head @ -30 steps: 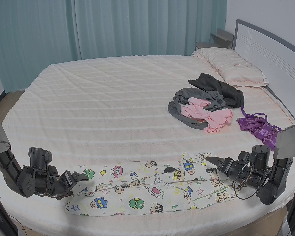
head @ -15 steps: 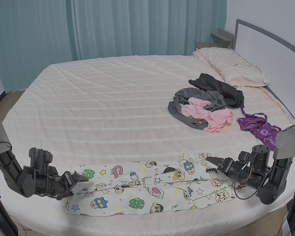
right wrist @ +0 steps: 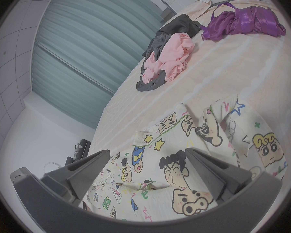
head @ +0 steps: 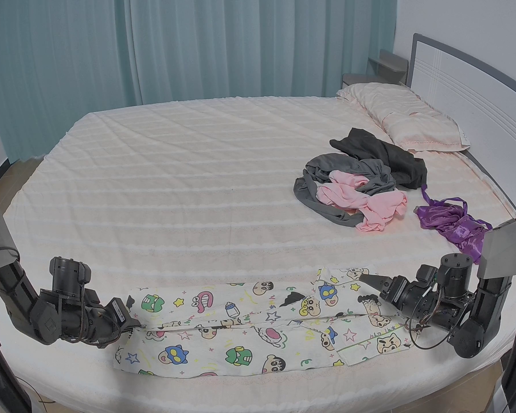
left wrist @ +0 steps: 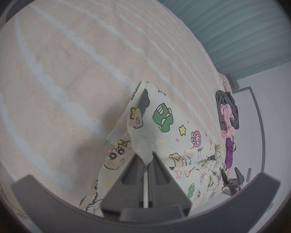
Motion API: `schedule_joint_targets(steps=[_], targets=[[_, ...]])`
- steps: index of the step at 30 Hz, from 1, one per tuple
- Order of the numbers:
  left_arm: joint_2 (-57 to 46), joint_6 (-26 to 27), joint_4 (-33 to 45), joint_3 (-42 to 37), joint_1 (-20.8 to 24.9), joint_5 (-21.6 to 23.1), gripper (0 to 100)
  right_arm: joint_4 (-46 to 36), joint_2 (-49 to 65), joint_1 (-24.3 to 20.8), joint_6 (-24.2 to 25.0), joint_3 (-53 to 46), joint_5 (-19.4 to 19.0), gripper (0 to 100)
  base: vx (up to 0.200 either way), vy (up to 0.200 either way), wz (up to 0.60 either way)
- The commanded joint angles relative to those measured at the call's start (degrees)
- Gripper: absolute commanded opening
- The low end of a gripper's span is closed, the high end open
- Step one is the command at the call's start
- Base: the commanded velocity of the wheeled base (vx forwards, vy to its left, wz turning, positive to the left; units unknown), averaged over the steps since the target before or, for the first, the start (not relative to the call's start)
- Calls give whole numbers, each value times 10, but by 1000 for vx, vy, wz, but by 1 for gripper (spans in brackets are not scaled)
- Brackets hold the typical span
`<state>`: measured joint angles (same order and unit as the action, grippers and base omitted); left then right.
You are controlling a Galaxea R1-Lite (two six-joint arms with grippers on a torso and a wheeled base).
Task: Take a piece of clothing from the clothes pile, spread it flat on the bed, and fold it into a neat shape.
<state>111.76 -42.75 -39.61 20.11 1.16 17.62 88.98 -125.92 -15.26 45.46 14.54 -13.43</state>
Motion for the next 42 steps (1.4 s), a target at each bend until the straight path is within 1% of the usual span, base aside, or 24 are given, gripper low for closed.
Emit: schedule_joint_targets(steps=[1, 8, 9, 13, 16, 18, 19, 20, 21, 22, 24, 25, 26, 27, 28, 29, 30, 31, 34, 35, 37, 42], targets=[[-10, 2, 1, -3, 0, 1, 0, 3, 1, 0, 0, 0, 0, 100, 0, 0, 0], [-4, 2, 3, -5, 1, -3, 0, 3, 1, 0, 0, 0, 0, 100, 0, 0, 0], [-4, 2, 3, -4, 1, -7, 100, 3, 1, -1, -1, 0, 0, 100, 0, 0, 0], [-14, 1, 1, -5, 2, -21, 100, 3, 1, -1, -1, 0, 1, 100, 0, 0, 0], [-59, -8, 2, -3, 2, -40, 100, 3, 1, -1, -1, 0, 1, 100, 0, 0, 0], [-88, -26, 3, -1, 6, -44, 100, 3, 1, -1, -1, 0, 1, 100, 0, 0, 0], [-117, -51, 5, 4, 11, -45, 100, 3, 1, -1, -1, 0, 1, 100, 0, 0, 0], [-117, -51, 5, 4, 11, -45, 100, 3, 1, -1, -1, 0, 1, 100, 0, 0, 0], [-135, -71, 7, 7, 26, -47, 100, 3, 1, -1, -1, 0, 1, 100, 0, 0, 0], [-146, -88, 13, 8, 47, -58, 100, 3, 1, -1, -1, 0, 1, 100, 0, 0, 0], [-144, -97, 25, 8, 75, -80, 100, 3, 2, -1, -1, 0, 0, 100, 0, 0, 0], [-144, -97, 25, 8, 75, -80, 100, 3, 2, -1, -1, 0, 0, 100, 0, 0, 0], [-129, -117, 29, 8, 104, -103, 100, 3, 2, -1, -1, 0, 0, 100, 0, 0, 0], [-111, -129, 26, 9, 118, -115, 100, 3, 2, -1, -1, 0, 0, 100, 0, 0, 0], [-98, -141, 24, 10, 129, -123, 100, 3, 2, -1, -1, 0, 1, 100, 0, 0, 0], [-98, -141, 24, 10, 129, -123, 100, 3, 2, -1, -1, 0, 1, 100, 0, 0, 0], [-70, -154, 17, 10, 148, -142, 100, 3, 3, -1, -1, 0, 1, 100, 0, 0, 0], [-54, -158, 13, 10, 155, -147, 100, 3, 3, -1, -1, 0, 1, 100, 0, 0, 0], [-23, -180, -9, 11, 173, -164, 100, 3, 2, -1, 0, 0, 0, 100, 0, 0, 0], [-10, -202, -24, 13, 179, -175, 100, 3, 2, 0, 0, 0, 0, 100, 0, 0, 0], [12, -227, -45, 16, 189, -188, 100, 3, 2, 1, 0, 0, 0, 100, 0, 0, 0], [42, -247, -64, 16, 200, -217, 100, 3, 1, 1, 0, 0, 0, 100, 0, 0, 0]])
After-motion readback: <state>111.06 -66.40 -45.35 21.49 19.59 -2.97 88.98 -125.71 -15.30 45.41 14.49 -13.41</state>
